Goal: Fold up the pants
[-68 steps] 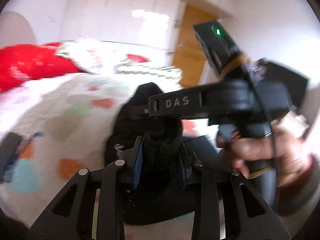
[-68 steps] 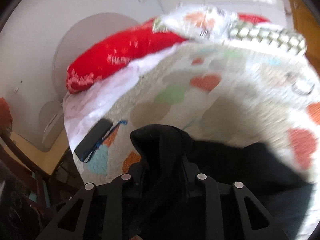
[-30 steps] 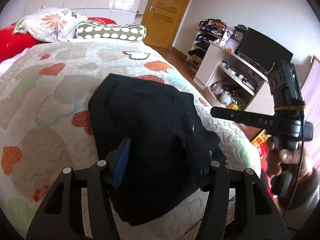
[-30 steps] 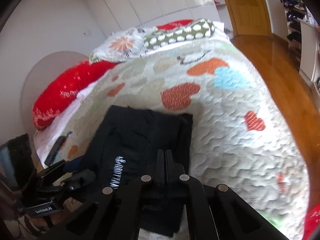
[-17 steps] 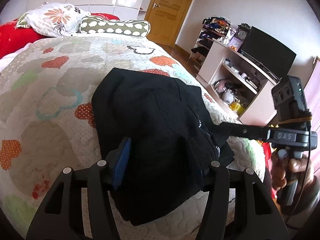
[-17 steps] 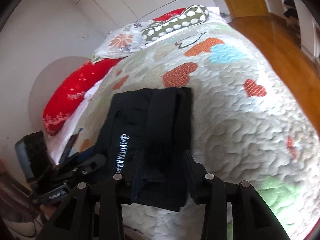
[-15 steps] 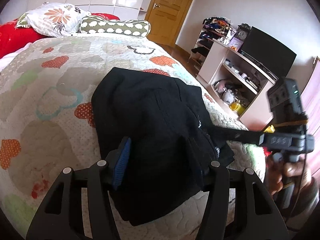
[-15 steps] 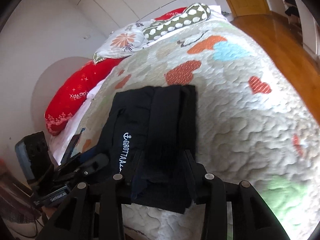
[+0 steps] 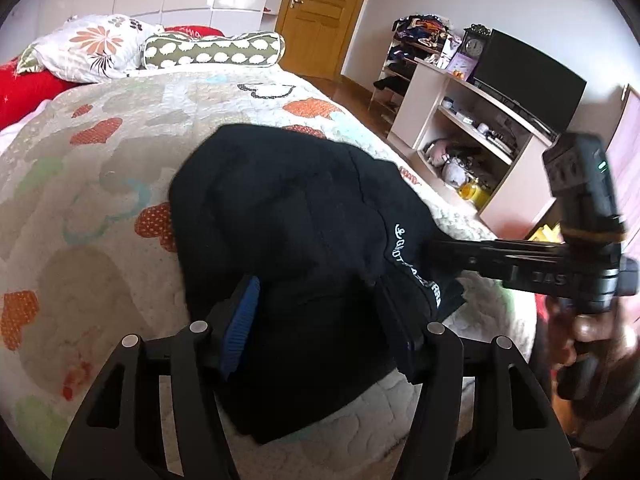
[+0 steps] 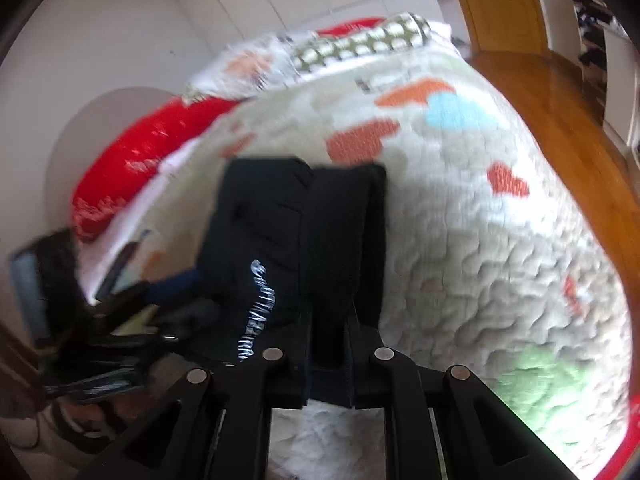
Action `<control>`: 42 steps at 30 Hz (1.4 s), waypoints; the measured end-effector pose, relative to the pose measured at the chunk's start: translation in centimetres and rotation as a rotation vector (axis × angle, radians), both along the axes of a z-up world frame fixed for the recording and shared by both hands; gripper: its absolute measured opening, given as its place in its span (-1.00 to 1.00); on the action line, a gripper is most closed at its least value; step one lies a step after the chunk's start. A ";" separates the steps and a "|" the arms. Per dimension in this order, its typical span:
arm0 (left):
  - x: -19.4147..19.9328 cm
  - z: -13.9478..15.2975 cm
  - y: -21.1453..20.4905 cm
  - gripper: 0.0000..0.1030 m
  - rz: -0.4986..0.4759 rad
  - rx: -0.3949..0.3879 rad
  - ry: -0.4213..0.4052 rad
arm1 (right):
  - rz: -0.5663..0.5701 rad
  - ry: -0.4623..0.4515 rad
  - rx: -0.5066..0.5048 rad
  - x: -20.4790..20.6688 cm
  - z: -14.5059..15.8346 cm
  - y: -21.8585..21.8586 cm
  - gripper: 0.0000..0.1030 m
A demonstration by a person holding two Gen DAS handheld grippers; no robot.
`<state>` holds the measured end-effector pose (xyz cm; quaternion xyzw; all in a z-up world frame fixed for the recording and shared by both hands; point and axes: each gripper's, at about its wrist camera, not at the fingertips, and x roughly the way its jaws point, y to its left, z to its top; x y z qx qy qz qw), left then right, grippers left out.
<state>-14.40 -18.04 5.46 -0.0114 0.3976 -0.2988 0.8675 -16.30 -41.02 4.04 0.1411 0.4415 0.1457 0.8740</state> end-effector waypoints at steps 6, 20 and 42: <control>1.4 3.2 4.3 0.18 0.091 -0.026 -0.081 | -0.053 -0.122 -0.026 -0.1 4.6 -1.6 -0.58; 10.6 -1.8 0.0 0.18 0.153 0.155 0.072 | 0.038 -0.064 -0.139 8.8 0.2 4.6 -0.59; 2.6 -0.1 -0.2 0.18 0.095 0.104 0.033 | 0.095 -0.083 -0.156 1.0 1.8 4.7 -0.54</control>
